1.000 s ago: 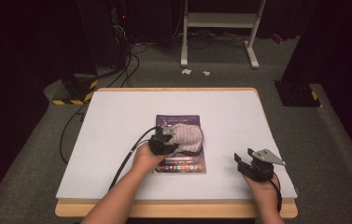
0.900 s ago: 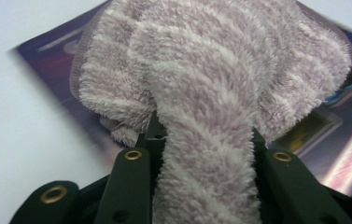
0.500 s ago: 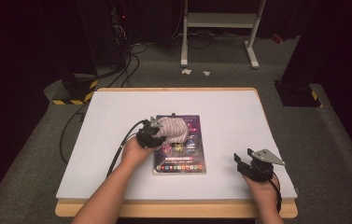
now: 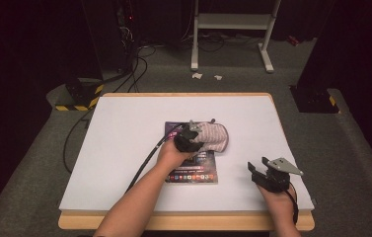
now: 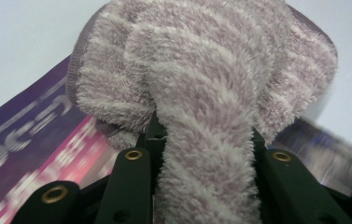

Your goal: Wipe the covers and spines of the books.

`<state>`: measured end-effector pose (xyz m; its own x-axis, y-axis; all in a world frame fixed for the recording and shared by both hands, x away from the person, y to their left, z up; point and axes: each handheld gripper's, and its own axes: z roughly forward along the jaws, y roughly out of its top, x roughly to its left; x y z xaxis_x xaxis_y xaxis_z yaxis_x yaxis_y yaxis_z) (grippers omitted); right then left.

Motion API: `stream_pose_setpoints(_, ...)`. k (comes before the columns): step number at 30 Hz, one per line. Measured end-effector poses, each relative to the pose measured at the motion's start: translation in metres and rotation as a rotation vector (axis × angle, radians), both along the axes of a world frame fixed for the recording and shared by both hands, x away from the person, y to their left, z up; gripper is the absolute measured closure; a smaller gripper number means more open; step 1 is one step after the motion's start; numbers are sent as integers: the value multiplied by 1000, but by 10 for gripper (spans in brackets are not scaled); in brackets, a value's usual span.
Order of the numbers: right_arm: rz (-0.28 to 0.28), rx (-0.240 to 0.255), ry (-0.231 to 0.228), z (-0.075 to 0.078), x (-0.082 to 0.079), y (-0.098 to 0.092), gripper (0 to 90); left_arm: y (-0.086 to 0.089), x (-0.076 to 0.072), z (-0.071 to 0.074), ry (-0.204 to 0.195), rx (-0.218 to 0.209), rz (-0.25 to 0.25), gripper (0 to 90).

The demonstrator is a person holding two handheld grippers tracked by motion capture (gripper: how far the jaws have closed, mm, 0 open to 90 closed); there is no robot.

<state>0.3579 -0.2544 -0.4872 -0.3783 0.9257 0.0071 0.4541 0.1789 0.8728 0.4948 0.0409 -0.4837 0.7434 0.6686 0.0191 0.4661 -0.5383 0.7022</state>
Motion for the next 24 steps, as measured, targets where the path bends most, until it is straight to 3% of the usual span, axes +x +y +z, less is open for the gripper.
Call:
stream_pose_setpoints(4, 6, 6, -4, 0, -1, 0, 393, -13, 2, -1, -3, -8, -11, 661)
stream_pose_setpoints(8, 9, 7, 0, -1, 0, 0, 393, -3, 1, -2, 6, -30, -4, 661)
stream_pose_setpoints(17, 11, 1, 0, -1, 0, 1, 393, 52, -2, 1, -8, 29, 61, 660)
stream_pose_setpoints(24, 11, -1, 1, -1, 1, 2, 394, 103, -2, 4, -16, 53, 160, 661)
